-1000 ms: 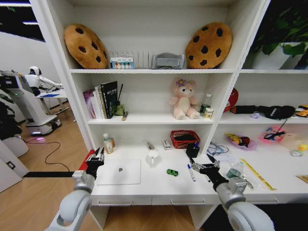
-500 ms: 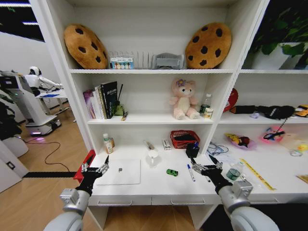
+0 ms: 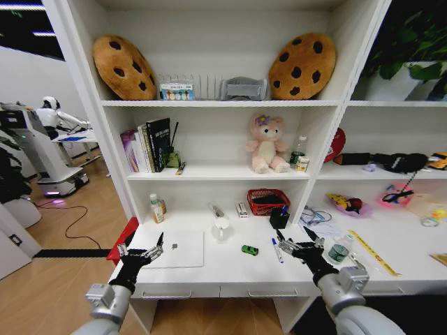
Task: Organize the objects on the table.
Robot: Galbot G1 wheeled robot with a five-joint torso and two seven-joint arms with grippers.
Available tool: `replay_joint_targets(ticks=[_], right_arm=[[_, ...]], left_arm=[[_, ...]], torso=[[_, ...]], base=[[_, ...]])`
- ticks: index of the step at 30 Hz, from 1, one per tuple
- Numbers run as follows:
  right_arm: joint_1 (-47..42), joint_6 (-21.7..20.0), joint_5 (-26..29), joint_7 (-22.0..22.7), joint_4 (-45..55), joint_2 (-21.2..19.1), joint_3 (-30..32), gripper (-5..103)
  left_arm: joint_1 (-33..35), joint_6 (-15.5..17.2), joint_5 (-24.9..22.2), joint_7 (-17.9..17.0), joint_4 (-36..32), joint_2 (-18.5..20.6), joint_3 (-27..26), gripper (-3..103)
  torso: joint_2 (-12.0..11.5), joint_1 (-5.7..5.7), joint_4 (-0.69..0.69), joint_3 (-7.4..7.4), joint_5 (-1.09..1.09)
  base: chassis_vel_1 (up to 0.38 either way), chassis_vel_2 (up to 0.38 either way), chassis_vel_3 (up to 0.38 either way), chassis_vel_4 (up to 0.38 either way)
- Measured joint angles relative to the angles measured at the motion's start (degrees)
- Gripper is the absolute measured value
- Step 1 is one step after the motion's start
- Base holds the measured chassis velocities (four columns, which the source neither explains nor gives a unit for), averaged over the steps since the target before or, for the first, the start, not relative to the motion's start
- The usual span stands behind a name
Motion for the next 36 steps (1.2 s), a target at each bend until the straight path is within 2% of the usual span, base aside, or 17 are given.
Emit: replay_joint_targets(ticks=[13, 36], right_arm=[[1.0, -1.1, 0.2, 0.1, -1.2, -0.9, 0.1, 100], [2.7, -0.1, 0.3, -0.1, -3.9, -1.9, -0.2, 100]], left_arm=[[-0.1, 0.1, 0.0, -0.1, 0.0, 0.1, 0.1, 100], [-0.2, 0.2, 0.0, -0.1, 0.1, 0.1, 0.1, 100]], torso=[[0.0, 0.00, 0.00, 0.00, 0.00], [0.0, 0.00, 0.00, 0.00, 0.00]], base=[[0.000, 0.000, 0.000, 0.000], [0.000, 0.000, 0.000, 0.000]])
